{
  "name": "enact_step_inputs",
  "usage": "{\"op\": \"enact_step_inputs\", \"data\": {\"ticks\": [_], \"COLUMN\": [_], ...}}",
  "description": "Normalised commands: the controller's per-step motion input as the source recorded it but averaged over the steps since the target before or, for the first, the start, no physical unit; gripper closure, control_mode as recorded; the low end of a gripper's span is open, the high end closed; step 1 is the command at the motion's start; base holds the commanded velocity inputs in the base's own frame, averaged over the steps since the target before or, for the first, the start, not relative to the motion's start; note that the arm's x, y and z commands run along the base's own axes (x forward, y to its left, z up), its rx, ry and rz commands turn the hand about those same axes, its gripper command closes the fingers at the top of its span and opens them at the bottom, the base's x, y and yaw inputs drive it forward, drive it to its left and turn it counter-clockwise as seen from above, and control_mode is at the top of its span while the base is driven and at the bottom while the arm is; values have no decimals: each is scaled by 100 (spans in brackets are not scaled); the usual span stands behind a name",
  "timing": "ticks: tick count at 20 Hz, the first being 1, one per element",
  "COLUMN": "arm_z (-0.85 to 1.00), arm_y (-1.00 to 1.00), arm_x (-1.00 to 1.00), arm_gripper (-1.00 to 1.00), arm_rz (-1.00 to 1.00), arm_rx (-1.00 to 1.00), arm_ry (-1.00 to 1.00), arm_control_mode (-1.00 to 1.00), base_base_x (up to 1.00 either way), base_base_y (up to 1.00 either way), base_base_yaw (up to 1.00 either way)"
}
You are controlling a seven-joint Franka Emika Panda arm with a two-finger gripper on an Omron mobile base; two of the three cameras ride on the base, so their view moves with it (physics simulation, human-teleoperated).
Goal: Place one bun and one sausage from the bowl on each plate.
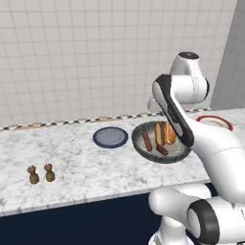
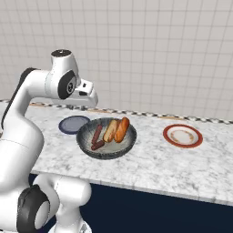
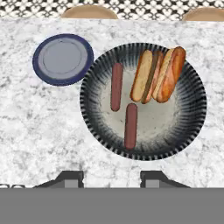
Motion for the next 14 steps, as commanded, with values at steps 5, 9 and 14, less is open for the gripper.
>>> {"op": "enact_step_inputs", "data": {"ticks": [5, 9, 14], "arm_z": [-37, -74, -83], "arm_y": [-75, -78, 14], "arm_x": [18, 89, 97], "arm_gripper": [-100, -100, -100], "arm_rz": [-25, -32, -21], "arm_rx": [4, -2, -2], "arm_ry": [16, 19, 4], "arm_control_mode": [-100, -100, -100], "base_base_x": [0, 0, 0], "base_base_y": [0, 0, 0], "base_base_yaw": [0, 0, 0]}}
